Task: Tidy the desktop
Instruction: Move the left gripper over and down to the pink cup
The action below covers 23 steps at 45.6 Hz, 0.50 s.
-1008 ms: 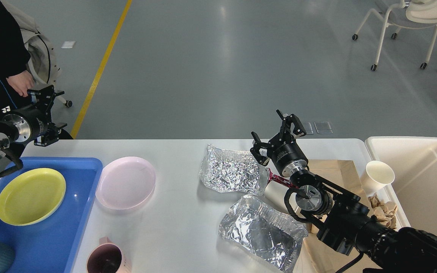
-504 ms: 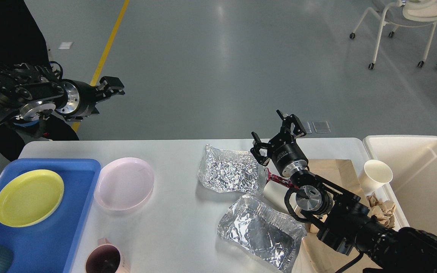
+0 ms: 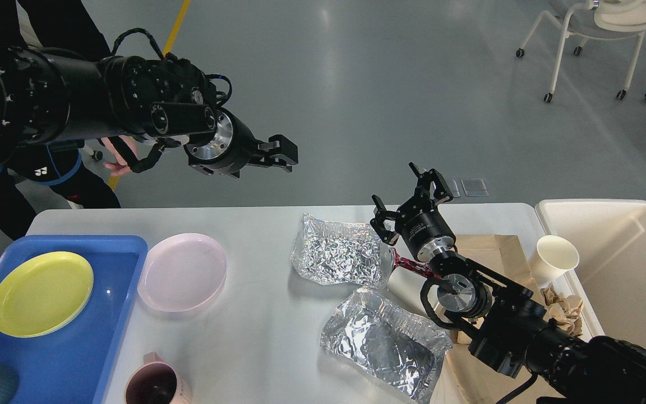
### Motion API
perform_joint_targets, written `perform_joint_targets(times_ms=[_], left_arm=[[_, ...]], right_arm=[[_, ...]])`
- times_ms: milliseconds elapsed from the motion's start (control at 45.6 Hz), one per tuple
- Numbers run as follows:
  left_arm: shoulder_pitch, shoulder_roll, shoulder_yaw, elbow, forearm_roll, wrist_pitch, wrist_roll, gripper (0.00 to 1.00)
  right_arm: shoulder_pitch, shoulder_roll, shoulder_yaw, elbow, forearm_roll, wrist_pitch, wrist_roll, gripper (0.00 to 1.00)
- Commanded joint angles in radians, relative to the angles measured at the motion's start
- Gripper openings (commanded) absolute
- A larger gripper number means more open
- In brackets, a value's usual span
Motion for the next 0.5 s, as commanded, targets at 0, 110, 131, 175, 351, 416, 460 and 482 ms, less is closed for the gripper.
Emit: perform_joint_targets(times_ms=[0, 110, 131, 175, 351, 416, 460, 482], left_arm=[[-0.085, -0.019, 0.014, -0.007, 0.0, -0.151, 0.0, 0.97], [-0.113, -0.022, 0.017, -0.016, 0.003, -0.261, 0.006, 0.97], [-0.114, -0.022, 0.019, -0.022, 0.006, -0.281, 0.009, 0.97], [-0.119, -0.021, 0.03, -0.047, 0.02, -0.319, 0.016, 0.97], [-0.131, -0.019, 0.085, -0.168, 0.103, -0.436, 0.034, 0.97], [-0.129, -0.016, 0.105, -0.215, 0.118, -0.474, 0.039, 0.97], [-0.125, -0.018, 0.125, -0.24, 0.123, -0.496, 0.039, 0.97], [-0.123, -0.018, 0.132, -0.249, 0.123, -0.504, 0.039, 0.97]], right_arm=[[0.0, 0.0, 0.0, 0.0, 0.0, 0.0, 0.0, 1.0], [0.0, 0.0, 0.0, 0.0, 0.0, 0.0, 0.0, 1.0], [0.0, 0.0, 0.0, 0.0, 0.0, 0.0, 0.0, 1.0], [0.0, 0.0, 0.0, 0.0, 0.0, 0.0, 0.0, 1.0], [0.0, 0.0, 0.0, 0.002, 0.0, 0.001, 0.0, 1.0], [0.0, 0.0, 0.0, 0.0, 0.0, 0.001, 0.0, 1.0], [0.0, 0.0, 0.0, 0.002, 0.0, 0.0, 0.0, 1.0], [0.0, 0.0, 0.0, 0.002, 0.0, 0.001, 0.0, 1.0]])
